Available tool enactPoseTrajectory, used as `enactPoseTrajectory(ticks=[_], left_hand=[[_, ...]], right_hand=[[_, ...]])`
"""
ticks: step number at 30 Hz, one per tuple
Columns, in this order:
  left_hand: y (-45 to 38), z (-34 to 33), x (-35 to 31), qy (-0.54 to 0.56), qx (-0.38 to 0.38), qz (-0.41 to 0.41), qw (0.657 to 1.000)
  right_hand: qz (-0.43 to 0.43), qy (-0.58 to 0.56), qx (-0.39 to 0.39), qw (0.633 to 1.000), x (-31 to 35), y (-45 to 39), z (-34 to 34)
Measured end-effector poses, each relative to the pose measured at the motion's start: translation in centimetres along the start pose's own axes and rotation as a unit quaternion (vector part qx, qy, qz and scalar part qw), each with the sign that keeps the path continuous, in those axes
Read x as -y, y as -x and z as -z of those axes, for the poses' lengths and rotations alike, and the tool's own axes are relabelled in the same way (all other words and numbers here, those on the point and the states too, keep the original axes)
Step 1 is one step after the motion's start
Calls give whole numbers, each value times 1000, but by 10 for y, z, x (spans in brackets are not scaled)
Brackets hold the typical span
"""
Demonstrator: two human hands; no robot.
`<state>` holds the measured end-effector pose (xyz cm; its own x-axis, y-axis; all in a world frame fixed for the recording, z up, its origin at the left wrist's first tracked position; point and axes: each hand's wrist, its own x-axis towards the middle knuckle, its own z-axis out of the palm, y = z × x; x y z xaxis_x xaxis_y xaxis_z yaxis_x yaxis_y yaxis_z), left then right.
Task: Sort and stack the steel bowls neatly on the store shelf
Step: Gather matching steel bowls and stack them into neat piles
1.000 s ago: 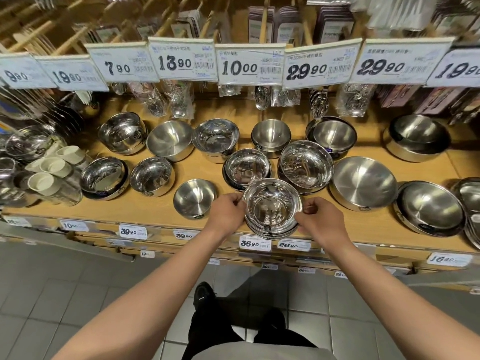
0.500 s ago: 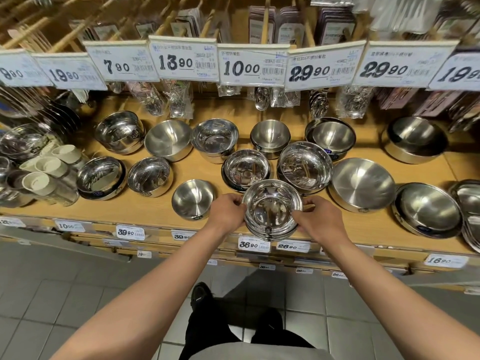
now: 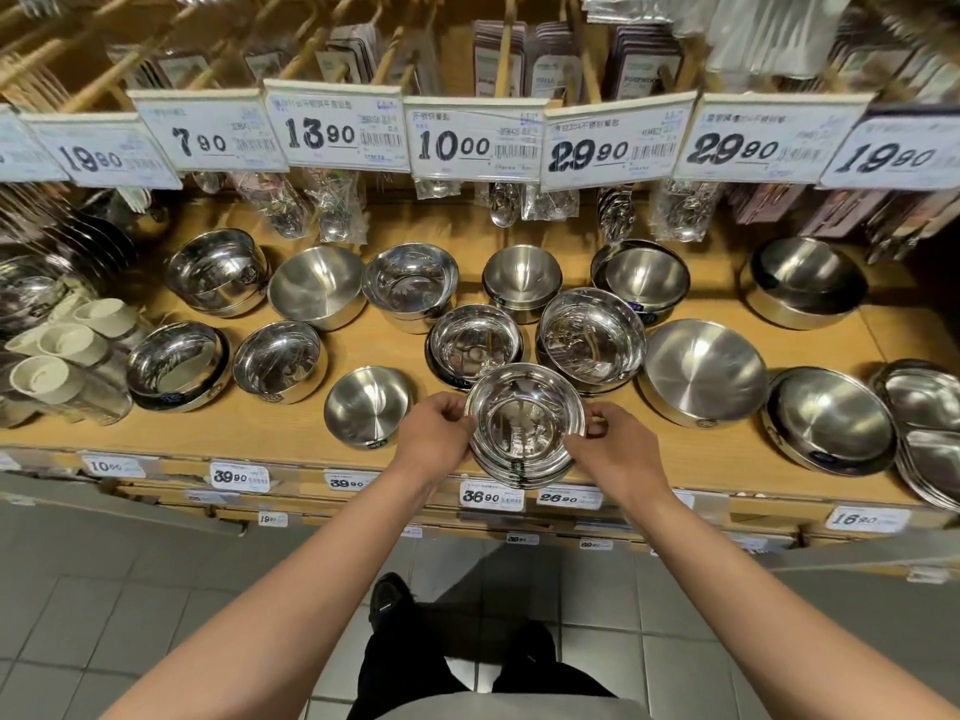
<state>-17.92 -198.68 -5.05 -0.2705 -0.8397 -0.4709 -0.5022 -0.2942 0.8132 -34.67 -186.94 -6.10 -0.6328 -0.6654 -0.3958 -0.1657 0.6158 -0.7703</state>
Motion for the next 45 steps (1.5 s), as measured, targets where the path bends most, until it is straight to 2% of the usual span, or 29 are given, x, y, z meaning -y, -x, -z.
enactPoseTrajectory(ticks=[4, 9, 13, 29, 35, 42, 45], left_hand=[[1, 0, -1, 46, 43, 45, 997], [3, 1, 5, 104, 56, 32, 992], [1, 0, 9, 113, 52, 31, 992], [-2, 0, 5, 139, 51, 38, 988], [0, 1, 11, 155, 50, 29, 986], [1, 9, 16, 100, 18, 23, 995], [11, 13, 8, -12, -39, -30, 999]], right_hand=[[5, -11, 4, 1000, -1, 1, 0], [-5, -31, 25, 999, 0, 5, 1], [4, -31, 49, 998, 2, 7, -3], [10, -28, 44, 999, 1, -4, -8], [37, -53, 55, 996, -1, 4, -14], [40, -112, 111, 987, -3, 9, -10], [14, -113, 83, 990, -11, 10, 2]])
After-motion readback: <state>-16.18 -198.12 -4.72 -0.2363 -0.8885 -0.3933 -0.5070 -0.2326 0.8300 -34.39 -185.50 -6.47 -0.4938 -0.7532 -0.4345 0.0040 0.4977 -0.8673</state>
